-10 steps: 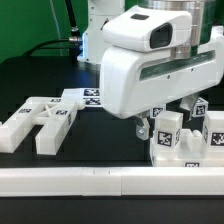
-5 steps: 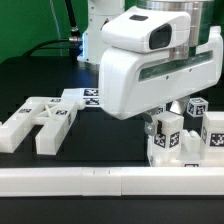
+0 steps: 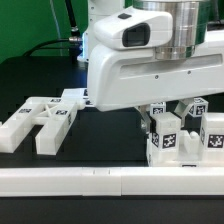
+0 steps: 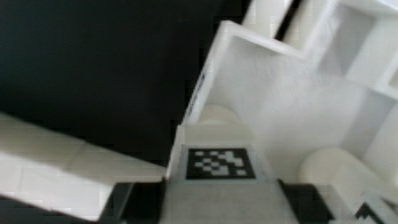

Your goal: Assemble chair

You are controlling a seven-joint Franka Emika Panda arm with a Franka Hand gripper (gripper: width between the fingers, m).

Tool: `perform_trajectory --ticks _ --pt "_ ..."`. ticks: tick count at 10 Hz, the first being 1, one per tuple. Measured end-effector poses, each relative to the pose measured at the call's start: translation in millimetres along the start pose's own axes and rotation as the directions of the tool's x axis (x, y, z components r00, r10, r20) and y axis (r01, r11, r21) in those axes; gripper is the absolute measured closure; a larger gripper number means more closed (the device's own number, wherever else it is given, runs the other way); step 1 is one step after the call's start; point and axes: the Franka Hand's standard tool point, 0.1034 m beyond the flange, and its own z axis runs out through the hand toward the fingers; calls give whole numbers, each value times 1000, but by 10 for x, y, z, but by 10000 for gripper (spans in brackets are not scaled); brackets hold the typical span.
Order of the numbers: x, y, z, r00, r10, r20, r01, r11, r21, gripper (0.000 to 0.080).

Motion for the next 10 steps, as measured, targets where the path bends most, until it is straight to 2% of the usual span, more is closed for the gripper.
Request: perform_trajectory --ticks 4,6,10 --pt "27 -27 -1 954 300 -16 -300 954 5 509" --pt "23 -27 0 886 463 -17 -463 886 10 509" --pt "-48 0 -4 801 599 6 -599 801 2 507"
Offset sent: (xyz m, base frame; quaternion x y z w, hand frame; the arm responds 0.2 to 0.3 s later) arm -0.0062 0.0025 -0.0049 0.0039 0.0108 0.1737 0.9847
